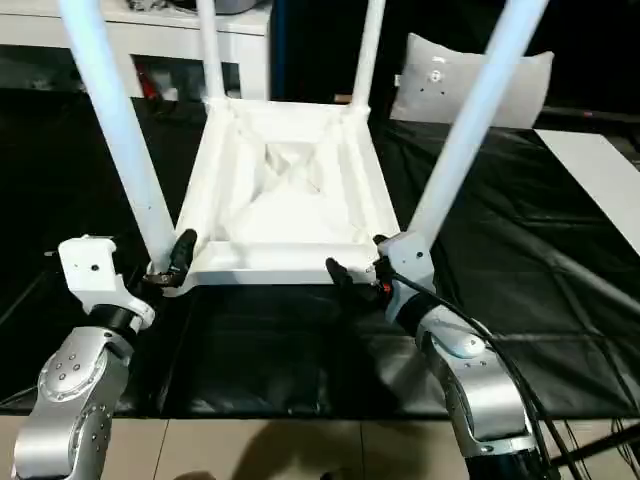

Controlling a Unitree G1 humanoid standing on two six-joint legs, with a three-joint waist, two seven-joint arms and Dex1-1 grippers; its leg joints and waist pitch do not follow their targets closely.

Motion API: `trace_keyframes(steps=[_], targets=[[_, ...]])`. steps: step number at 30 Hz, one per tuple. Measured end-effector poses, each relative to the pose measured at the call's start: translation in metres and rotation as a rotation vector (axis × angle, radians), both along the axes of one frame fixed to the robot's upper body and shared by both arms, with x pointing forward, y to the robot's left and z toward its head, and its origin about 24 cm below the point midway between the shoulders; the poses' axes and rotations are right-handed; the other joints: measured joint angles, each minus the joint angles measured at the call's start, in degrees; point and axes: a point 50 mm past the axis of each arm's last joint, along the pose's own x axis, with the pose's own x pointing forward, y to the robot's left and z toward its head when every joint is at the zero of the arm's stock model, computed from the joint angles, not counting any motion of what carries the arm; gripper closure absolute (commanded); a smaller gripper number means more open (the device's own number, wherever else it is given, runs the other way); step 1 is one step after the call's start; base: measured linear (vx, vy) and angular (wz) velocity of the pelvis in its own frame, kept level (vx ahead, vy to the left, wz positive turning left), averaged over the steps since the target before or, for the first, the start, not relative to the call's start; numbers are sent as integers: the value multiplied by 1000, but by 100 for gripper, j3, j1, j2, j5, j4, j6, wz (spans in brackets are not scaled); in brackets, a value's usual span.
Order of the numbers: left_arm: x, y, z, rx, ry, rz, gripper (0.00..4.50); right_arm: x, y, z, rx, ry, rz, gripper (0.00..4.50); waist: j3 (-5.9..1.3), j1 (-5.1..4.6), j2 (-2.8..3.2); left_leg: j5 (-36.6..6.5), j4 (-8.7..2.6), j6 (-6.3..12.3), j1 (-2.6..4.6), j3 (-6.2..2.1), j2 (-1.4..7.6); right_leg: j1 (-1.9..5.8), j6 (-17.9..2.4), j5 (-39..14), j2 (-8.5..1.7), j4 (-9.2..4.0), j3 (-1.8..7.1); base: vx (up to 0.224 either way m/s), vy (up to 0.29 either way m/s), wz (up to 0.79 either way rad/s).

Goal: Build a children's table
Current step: Flip table

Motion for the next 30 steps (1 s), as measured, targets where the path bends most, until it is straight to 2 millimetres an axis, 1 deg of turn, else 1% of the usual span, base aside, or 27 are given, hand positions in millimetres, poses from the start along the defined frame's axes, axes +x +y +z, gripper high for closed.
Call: trace_keyframes(steps=[3, 6, 10, 13, 16, 20, 23, 29, 30], targets=[[0, 2, 0, 17, -1, -8, 4, -1, 4, 0, 6, -7, 43, 0, 12, -7, 2, 20, 0, -4, -8, 4, 8, -10, 23, 20, -1, 2, -2, 0, 0, 0], [0, 5, 0, 53, 3, -55, 4, -3, 6, 0, 19, -17, 72, 0, 16, 9, 5, 25, -10, 0, -19, 5, 12, -24, 27, 36, 0, 4, -5, 0, 0, 0], [2, 10, -7, 81, 40, -77, 4, -4, 6, -1, 24, 1, 83, 0, 21, 22, 25, 33, -20, 15, -55, 5, 13, -47, -4, 63, 0, 0, -10, 0, 0, 0], [4, 14, -9, 96, 50, -105, 4, -7, 7, -7, 10, 54, 111, 0, 24, 19, 27, 42, -29, 32, -55, 5, 14, -49, -4, 62, 0, -5, -13, 0, 0, 0], [8, 18, -9, 104, 54, -139, 4, -8, 11, -4, 18, 8, 160, 0, 34, 20, 42, 27, -30, 4, -52, 6, 16, -49, -5, 63, 0, -4, -14, 0, 0, 0], [10, 21, -8, 118, 56, -179, 4, -7, 11, -4, 20, -12, 169, 0, 34, 36, 41, 31, -30, -1, -52, 11, 17, -47, -6, 63, -3, -3, -13, 0, 0, 0], [12, 22, -10, 121, 63, -173, 4, -7, 11, -5, 21, -11, 175, 0, 37, 30, 50, 30, -30, -2, -52, 14, 17, -47, -6, 64, -4, -4, -12, 0, 0, 0], [13, 23, -12, 116, 66, -168, 4, -7, 11, -5, 21, -12, 189, 0, 39, 26, 43, 30, -34, -1, -52, 17, 22, -49, -6, 63, -4, -4, -15, 0, 0, 0], [14, 23, -13, 114, 66, -169, 19, -6, 10, -6, 18, -12, 187, 0, 38, 26, 41, 31, -34, -1, -50, 19, 21, -49, -6, 63, -4, -4, -14, 0, 0, 0]])
